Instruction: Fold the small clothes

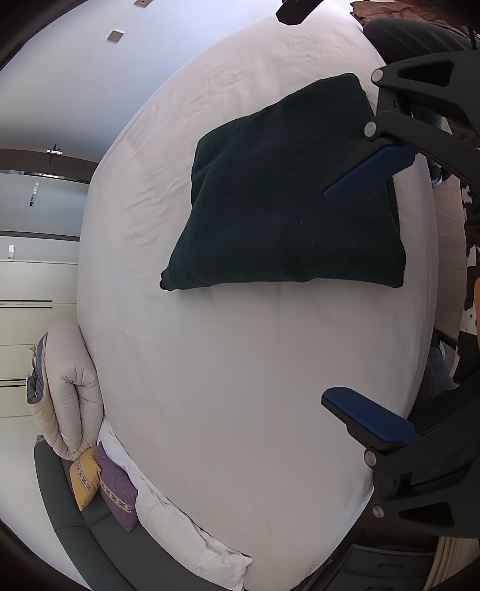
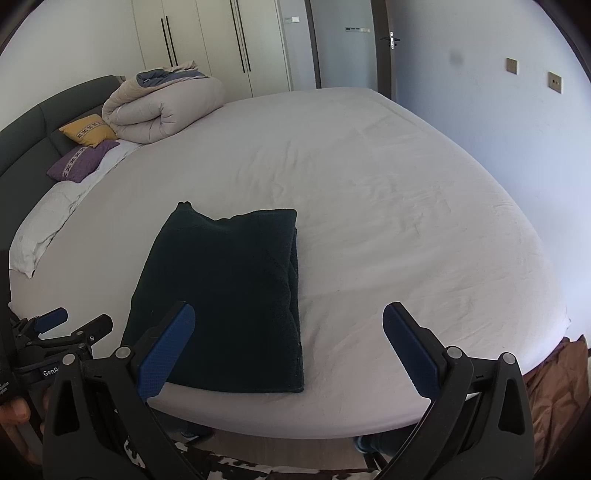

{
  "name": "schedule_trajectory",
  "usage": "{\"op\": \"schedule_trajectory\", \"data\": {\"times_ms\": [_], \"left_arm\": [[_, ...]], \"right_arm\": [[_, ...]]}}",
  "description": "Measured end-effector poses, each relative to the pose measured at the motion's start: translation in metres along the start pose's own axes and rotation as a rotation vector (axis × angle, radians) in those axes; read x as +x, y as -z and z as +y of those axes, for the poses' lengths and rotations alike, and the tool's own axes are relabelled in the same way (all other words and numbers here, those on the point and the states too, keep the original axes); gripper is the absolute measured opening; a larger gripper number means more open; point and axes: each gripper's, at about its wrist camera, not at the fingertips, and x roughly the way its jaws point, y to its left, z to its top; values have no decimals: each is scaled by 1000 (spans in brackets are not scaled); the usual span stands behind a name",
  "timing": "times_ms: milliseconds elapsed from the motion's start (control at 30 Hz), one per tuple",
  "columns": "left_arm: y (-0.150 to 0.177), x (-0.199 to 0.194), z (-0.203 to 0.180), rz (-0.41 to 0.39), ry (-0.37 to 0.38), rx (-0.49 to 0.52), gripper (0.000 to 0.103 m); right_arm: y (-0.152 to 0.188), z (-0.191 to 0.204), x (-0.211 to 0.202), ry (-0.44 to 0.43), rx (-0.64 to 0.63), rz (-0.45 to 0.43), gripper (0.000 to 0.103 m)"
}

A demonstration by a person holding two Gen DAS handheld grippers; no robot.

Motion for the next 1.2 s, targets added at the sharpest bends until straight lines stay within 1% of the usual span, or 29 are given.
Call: {"op": "schedule_trajectory", "data": {"times_ms": [467, 1200], "left_arm": [[0, 0, -1, 0, 1, 3, 103], [0, 5, -1, 12, 10, 3, 103]], "right_arm": [[-3, 8, 5, 7, -15, 26, 103], [4, 15, 14, 5, -5, 49, 103]]}}
